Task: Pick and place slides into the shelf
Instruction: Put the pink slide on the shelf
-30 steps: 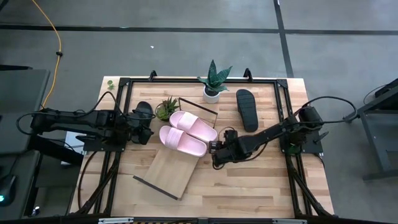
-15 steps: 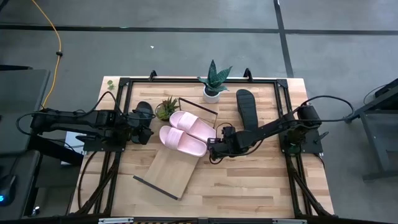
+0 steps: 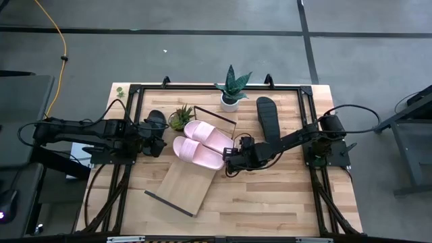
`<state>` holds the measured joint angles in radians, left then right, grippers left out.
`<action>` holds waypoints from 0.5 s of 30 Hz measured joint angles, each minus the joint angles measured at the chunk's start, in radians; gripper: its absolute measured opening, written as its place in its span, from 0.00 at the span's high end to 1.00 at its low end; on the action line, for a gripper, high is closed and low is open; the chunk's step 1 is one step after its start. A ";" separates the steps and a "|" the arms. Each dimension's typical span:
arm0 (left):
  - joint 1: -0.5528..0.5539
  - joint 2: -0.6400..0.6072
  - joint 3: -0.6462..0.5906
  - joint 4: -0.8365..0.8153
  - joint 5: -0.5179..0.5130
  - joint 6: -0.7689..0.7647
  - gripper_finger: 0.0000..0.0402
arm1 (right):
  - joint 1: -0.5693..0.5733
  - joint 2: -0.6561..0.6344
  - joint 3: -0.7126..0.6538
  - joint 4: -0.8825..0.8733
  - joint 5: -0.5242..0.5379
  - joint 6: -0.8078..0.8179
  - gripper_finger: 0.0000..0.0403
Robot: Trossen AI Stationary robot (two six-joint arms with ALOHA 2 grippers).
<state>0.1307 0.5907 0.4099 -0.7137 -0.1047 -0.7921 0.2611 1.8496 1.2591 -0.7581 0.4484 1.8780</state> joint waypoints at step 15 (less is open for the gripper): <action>0.000 0.000 0.000 0.000 0.000 0.002 0.68 | 0.021 0.000 0.000 -0.032 0.049 0.037 0.58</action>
<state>0.1307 0.5907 0.4099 -0.7139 -0.1047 -0.7902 0.2819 1.8496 1.2591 -0.7897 0.4977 1.9155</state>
